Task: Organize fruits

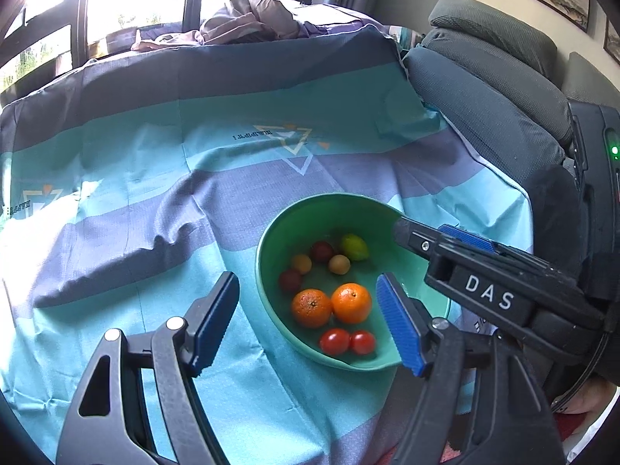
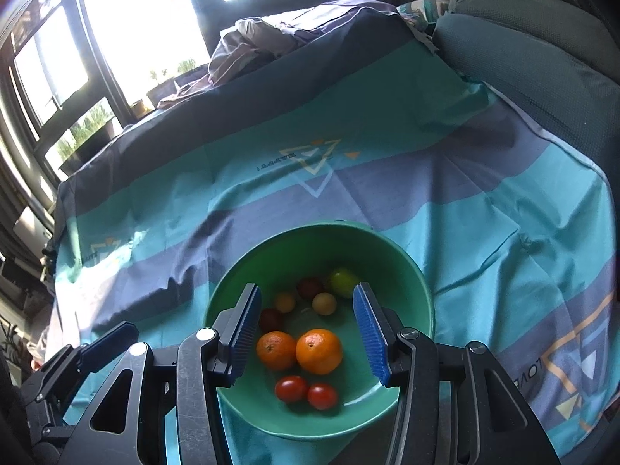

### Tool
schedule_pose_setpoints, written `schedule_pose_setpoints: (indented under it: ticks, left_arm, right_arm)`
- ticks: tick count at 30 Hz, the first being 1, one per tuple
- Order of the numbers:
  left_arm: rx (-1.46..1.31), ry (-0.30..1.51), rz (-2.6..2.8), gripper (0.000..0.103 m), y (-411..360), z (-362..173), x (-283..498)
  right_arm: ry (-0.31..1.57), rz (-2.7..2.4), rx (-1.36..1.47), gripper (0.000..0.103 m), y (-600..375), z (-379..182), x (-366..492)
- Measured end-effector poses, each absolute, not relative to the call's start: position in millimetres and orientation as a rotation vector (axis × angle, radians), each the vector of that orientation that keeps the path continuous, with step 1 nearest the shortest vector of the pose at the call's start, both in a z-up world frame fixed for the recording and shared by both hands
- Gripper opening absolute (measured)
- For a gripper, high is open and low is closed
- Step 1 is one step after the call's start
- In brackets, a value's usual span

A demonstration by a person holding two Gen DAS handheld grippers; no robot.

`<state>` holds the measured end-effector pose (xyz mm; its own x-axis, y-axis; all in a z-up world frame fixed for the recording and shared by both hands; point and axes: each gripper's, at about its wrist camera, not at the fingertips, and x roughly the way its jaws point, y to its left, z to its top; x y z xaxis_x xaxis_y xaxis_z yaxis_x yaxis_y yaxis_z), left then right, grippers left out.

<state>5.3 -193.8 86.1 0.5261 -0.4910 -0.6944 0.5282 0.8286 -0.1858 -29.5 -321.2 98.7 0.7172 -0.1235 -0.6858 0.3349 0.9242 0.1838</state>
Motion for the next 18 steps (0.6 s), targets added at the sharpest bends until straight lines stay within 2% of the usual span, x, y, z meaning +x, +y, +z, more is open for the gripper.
schedule_pose_setpoints:
  ticks: [18]
  left_arm:
    - [0.072,0.807,-0.59,0.074,-196.2,86.5,5.3]
  right_arm:
    - [0.729,-0.329,0.263,0.051,-315.7,101.6,-30.9]
